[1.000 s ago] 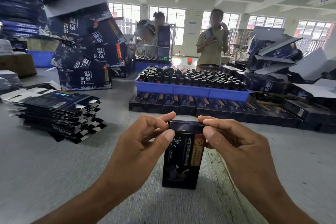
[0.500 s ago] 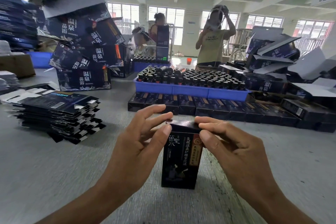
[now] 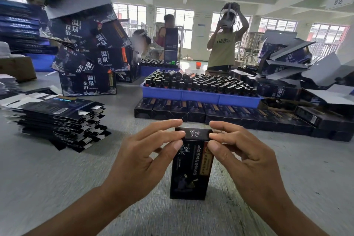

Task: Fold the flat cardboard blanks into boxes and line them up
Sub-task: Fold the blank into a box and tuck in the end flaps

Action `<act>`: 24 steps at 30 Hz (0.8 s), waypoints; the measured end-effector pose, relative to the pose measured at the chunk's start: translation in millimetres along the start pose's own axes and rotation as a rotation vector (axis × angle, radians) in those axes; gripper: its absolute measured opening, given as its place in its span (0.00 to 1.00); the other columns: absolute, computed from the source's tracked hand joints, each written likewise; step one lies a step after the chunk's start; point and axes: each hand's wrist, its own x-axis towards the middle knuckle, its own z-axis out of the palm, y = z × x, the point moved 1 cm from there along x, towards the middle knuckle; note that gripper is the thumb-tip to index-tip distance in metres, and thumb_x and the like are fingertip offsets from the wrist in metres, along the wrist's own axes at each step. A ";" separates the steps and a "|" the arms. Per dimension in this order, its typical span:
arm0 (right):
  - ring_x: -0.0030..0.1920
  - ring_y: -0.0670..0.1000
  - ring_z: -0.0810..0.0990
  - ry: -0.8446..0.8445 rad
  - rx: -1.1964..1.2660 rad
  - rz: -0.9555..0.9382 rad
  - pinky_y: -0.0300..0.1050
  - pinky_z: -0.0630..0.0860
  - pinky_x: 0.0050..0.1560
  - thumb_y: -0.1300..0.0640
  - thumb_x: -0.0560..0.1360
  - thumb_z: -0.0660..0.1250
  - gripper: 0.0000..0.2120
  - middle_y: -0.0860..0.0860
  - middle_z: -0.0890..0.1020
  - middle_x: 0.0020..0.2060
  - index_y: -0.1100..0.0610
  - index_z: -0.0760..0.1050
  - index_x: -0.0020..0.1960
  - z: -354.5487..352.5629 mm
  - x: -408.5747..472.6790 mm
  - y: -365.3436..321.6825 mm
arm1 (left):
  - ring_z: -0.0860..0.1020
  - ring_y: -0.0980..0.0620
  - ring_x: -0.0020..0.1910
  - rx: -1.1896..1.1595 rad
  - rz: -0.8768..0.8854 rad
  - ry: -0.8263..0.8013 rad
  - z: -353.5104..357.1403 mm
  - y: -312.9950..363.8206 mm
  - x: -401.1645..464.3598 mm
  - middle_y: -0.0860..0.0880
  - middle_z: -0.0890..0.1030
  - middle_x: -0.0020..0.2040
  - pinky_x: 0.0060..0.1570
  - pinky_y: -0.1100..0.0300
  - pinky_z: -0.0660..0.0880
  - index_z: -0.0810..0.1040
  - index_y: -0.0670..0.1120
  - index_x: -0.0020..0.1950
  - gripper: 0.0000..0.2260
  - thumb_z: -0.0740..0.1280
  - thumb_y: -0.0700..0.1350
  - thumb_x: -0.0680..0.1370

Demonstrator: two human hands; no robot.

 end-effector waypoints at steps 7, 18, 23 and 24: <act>0.62 0.38 0.78 0.023 -0.312 -0.217 0.29 0.74 0.58 0.51 0.80 0.65 0.10 0.41 0.80 0.60 0.53 0.81 0.56 5.4 -1.8 7.0 | 0.81 0.58 0.58 0.100 0.017 -0.083 1.7 -8.5 -7.2 0.53 0.77 0.69 0.44 0.63 0.82 0.79 0.49 0.63 0.13 0.64 0.50 0.82; 0.59 0.30 0.74 -0.481 -0.364 0.285 0.33 0.74 0.59 0.37 0.75 0.67 0.41 0.19 0.60 0.63 0.15 0.35 0.64 18.8 -12.9 30.8 | 0.85 0.53 0.45 -0.221 -0.564 0.033 2.6 -30.1 -13.4 0.60 0.82 0.52 0.38 0.59 0.81 0.70 0.71 0.61 0.21 0.71 0.54 0.72; 0.64 0.37 0.73 -0.604 -0.561 0.103 0.36 0.72 0.65 0.21 0.65 0.53 0.38 0.30 0.55 0.75 0.27 0.49 0.73 32.1 -18.5 31.0 | 0.86 0.48 0.39 -0.370 -0.802 0.263 -1.4 -43.6 -12.3 0.49 0.86 0.43 0.35 0.56 0.82 0.74 0.72 0.49 0.20 0.75 0.46 0.74; 0.64 0.38 0.73 -0.577 -0.579 0.100 0.36 0.71 0.64 0.21 0.65 0.53 0.39 0.31 0.55 0.75 0.31 0.53 0.74 32.8 -18.3 31.3 | 0.86 0.46 0.37 -0.415 -0.830 0.263 1.4 -44.2 -13.7 0.48 0.86 0.42 0.34 0.55 0.82 0.74 0.71 0.48 0.19 0.75 0.45 0.74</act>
